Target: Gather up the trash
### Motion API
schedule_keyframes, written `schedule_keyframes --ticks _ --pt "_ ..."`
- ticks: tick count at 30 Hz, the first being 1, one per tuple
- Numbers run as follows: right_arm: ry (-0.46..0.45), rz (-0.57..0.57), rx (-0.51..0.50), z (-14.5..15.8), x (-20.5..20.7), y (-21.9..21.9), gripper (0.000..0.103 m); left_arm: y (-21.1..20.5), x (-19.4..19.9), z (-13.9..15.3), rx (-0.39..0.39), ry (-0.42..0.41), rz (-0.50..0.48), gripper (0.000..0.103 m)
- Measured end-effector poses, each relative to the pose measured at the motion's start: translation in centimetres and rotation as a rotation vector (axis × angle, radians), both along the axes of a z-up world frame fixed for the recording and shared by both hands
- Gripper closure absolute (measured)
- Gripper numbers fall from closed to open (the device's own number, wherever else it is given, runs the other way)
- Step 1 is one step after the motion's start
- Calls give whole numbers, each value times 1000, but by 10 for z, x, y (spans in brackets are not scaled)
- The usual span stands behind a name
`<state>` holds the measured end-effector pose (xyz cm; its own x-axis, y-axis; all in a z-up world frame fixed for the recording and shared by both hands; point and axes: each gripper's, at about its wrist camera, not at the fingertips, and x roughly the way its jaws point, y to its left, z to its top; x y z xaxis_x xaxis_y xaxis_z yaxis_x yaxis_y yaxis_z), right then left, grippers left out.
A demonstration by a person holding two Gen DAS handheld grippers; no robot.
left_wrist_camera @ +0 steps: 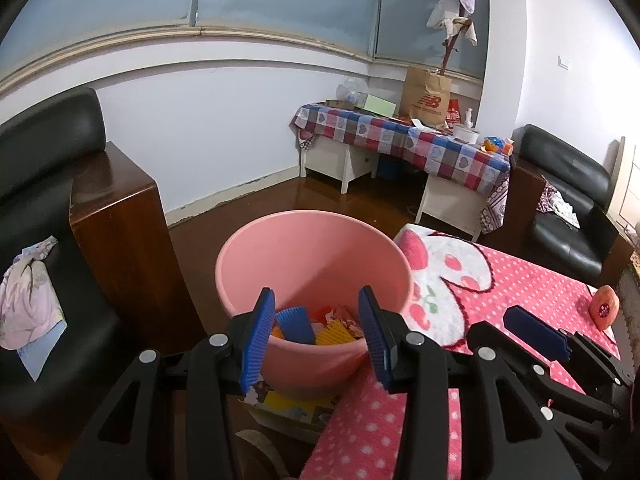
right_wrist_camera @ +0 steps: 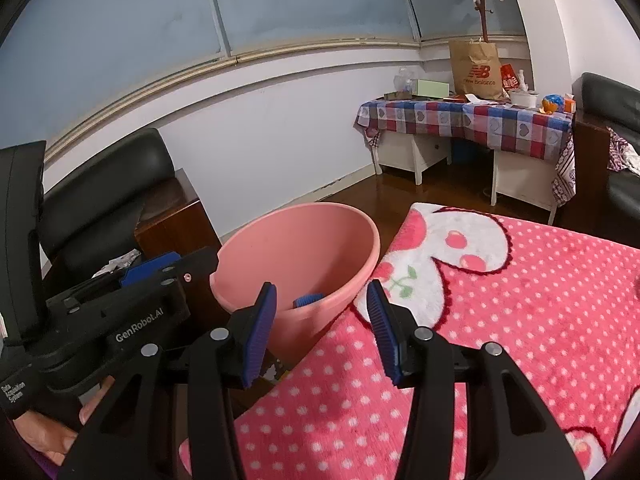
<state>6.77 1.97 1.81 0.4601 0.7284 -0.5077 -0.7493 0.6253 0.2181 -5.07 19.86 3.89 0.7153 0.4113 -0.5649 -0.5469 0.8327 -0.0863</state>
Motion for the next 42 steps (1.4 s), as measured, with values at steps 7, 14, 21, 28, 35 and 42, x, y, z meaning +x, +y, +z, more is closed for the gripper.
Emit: schedule_keyframes --ticks 7,14,21,28,35,42 --pt "-6 -12 8 3 -7 -15 55 -16 -4 5 24 3 -26 60" --pt "-5 -15 11 3 -10 -23 55 -30 -9 7 33 3 -36 60" --pt "0 -17 16 0 -14 -29 55 -32 -11 8 33 6 -42 60" --pt "2 -14 12 -1 -16 -29 55 -33 -11 8 32 7 -43 60" --pt "6 -10 5 -3 -18 -25 55 -34 -12 8 30 8 -44 60" --pt "12 -9 2 -4 -17 -23 55 -33 -12 8 29 9 -44 60"
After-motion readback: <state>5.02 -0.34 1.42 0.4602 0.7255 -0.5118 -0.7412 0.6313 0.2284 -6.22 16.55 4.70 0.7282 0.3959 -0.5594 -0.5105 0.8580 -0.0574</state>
